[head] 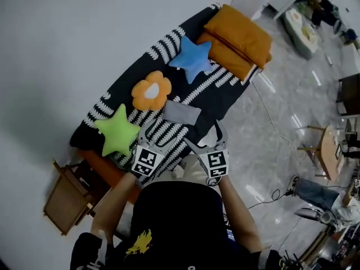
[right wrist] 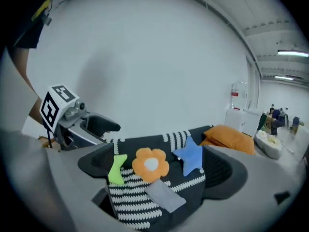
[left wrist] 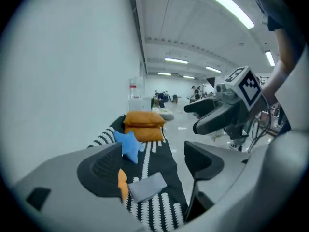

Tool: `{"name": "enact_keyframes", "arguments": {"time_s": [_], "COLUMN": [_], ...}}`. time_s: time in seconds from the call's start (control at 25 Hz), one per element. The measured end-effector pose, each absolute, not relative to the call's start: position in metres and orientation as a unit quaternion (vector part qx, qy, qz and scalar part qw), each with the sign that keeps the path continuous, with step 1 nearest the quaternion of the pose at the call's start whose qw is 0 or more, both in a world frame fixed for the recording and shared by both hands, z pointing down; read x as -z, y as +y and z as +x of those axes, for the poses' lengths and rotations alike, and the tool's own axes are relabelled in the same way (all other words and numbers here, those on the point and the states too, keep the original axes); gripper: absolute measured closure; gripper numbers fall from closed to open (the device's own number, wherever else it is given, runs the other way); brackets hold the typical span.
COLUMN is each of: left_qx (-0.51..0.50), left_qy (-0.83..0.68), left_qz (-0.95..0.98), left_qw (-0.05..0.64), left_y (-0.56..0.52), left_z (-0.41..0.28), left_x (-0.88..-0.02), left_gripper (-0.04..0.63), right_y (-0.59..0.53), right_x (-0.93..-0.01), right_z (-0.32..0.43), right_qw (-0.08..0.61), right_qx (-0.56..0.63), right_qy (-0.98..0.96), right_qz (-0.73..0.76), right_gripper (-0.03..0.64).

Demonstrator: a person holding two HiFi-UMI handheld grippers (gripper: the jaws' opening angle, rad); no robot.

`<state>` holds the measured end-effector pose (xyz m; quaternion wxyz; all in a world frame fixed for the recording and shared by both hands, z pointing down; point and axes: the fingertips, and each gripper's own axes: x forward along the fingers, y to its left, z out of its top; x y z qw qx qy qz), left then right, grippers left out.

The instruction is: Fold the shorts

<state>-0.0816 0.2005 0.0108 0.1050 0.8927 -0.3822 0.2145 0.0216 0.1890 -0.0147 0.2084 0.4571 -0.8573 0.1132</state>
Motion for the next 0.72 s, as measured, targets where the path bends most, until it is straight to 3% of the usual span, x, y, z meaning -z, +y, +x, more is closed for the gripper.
{"name": "enact_keyframes", "arguments": {"time_s": [0.24,0.4,0.72], "left_qx": [-0.121,-0.082,-0.018], "left_qy": [-0.462,-0.508,-0.56], "left_qz": [0.876,0.857,0.828], "left_qw": [0.059,0.029,-0.007], "left_y": [0.227,0.244,0.264], "left_z": [-0.105,-0.153,-0.19], "left_x": [0.098,0.141,0.181], "left_gripper": [0.19,0.19,0.19], "right_y": [0.231,0.23,0.241], "right_x": [0.122,0.193,0.209], "right_z": [0.029,-0.005,-0.003], "right_qw": [0.095,0.034,0.05], "right_qx": [-0.097,-0.003,0.048], "right_qy": [-0.855,-0.872,-0.859], "right_qz": [0.5,0.488,0.506], "right_gripper": [0.037,0.037,0.041]}}
